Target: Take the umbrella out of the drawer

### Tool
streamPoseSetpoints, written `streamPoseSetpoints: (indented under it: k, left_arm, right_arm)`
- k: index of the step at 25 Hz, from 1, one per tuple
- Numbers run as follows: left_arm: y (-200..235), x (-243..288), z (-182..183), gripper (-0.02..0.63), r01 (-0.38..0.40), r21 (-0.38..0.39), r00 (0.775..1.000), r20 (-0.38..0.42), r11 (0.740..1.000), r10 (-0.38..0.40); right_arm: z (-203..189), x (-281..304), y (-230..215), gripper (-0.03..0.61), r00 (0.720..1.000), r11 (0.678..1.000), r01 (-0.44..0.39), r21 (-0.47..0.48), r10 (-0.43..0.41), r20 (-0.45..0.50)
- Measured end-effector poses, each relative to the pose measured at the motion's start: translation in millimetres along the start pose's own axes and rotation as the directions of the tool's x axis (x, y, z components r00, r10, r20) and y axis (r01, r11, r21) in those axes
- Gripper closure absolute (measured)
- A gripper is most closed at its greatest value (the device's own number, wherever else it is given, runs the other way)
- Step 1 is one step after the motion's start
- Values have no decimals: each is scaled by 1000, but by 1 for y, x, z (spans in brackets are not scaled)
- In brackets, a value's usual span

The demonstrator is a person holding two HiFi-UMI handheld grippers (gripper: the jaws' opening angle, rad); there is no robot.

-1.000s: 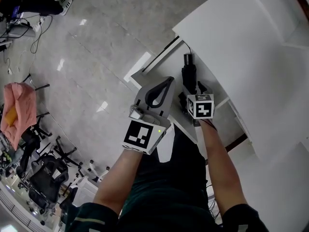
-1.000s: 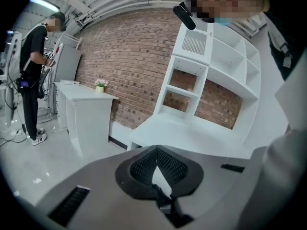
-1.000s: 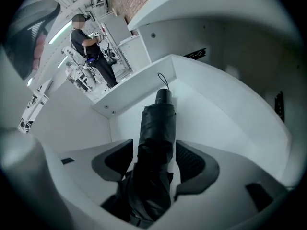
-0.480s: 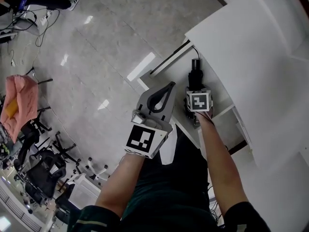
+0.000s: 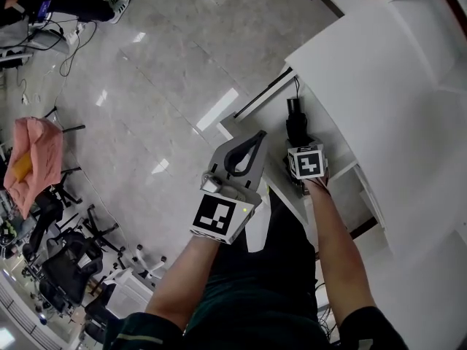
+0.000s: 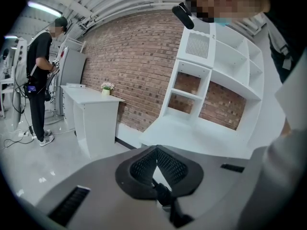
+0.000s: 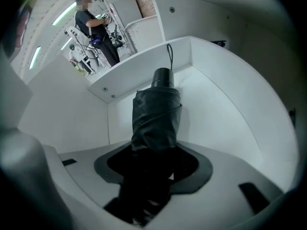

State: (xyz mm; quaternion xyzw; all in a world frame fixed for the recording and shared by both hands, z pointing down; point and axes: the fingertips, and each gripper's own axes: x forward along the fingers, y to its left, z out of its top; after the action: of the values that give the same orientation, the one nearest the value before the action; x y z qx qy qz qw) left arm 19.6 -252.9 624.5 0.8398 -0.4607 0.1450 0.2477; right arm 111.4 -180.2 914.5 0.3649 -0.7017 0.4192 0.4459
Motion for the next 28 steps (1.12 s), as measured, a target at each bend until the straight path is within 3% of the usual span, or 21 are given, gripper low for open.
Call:
streamPoseSetpoints:
  k: [8,15,20,28]
  left_arm:
    - [-6,-13,7,607,24,18,999,23,1000,-24]
    - [-12,-39,25,607,38,45,997,60,998,-40]
    - [-20,-61,38,607,47,49,996,77,998,-51]
    - [-22,-92,65,607,64,54,991,112,997,-69]
  right_arm:
    - [16,-45,19,367,987,990,3,-143,20,158]
    - [40,-108,33,367,957,986,48,-157,0,291]
    - [52,-165,41,367,920,991,85,-106,-37,389]
    - [81,-248,57,367,835,993,110,-35,-73,545]
